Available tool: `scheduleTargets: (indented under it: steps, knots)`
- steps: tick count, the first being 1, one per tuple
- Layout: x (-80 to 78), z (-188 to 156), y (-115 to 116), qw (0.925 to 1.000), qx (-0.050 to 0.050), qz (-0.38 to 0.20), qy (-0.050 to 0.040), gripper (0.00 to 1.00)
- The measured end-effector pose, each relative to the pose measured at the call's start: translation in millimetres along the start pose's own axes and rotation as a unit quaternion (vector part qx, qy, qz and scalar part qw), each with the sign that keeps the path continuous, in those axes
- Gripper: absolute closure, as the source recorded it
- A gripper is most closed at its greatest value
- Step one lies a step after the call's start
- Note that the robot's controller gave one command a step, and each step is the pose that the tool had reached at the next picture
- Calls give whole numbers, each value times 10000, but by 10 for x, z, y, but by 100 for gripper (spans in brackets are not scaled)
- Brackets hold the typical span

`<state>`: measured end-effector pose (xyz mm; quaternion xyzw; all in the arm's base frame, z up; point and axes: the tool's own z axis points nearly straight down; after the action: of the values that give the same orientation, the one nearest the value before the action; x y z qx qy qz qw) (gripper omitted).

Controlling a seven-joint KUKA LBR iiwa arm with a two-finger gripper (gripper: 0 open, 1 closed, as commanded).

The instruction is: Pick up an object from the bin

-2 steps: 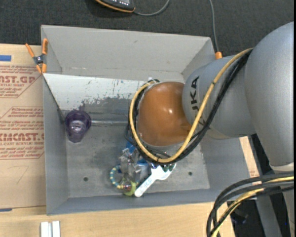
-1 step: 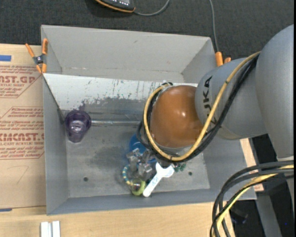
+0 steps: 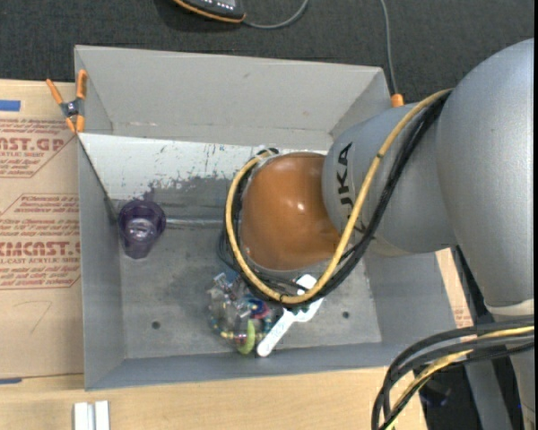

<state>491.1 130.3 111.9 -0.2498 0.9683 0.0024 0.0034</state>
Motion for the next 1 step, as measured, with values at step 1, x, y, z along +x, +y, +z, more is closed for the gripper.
scheduleTargets:
  steps: [1]
  knots:
    - [0, 0, 0, 10000, -1, 1, 0, 100]
